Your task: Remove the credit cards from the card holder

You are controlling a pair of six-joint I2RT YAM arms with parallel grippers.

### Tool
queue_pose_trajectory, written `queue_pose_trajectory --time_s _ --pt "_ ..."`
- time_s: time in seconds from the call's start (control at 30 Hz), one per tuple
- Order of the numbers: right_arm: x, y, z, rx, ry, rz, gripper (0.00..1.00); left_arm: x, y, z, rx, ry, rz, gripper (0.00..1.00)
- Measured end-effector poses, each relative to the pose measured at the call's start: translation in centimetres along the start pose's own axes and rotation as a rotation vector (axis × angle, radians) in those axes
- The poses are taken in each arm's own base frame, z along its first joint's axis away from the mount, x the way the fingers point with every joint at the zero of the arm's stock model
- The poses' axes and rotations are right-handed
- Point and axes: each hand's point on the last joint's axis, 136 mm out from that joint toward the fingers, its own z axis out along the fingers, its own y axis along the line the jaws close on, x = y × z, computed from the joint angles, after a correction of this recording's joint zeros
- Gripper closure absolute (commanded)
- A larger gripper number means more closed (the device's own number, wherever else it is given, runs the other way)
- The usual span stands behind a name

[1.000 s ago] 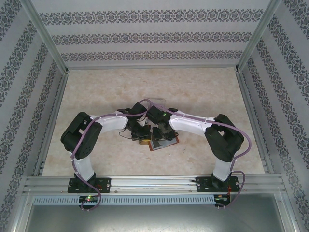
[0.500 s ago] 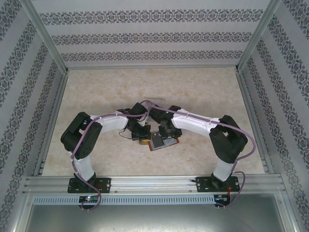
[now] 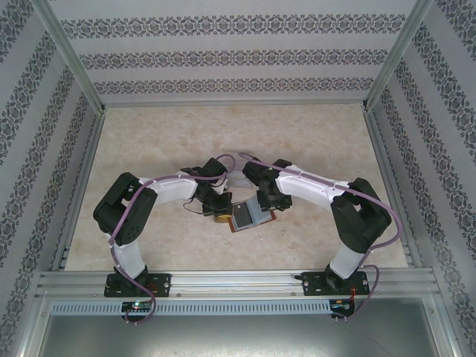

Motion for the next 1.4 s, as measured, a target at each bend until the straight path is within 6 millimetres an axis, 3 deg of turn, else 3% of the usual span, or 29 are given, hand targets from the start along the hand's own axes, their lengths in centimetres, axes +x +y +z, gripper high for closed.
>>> queue_pose_trajectory --time_s 0.3,0.7,0.87,1.1,1.4 --pt "-0.8 1.9 -3.1 -0.185 -0.072 0.031 0.71 -0.1 0.0 0.0 -0.005 -0.002 0.010 0.97" --pt "-0.8 7.7 -3.7 -0.525 -0.037 0.045 0.76 -0.2 0.2 -0.1 -0.017 -0.007 0.014 0.97" --pt "-0.7 8.3 -2.1 -0.584 0.012 0.070 0.76 -0.2 0.3 -0.1 -0.026 -0.007 0.029 0.97" --pt "0.5 6.7 1.3 -0.562 0.088 0.135 0.77 -0.2 0.5 -0.2 -0.039 -0.010 0.045 0.97" --pt "1.6 6.9 2.2 -0.594 0.117 0.162 0.78 -0.2 1.7 -1.0 -0.100 -0.025 0.050 0.96"
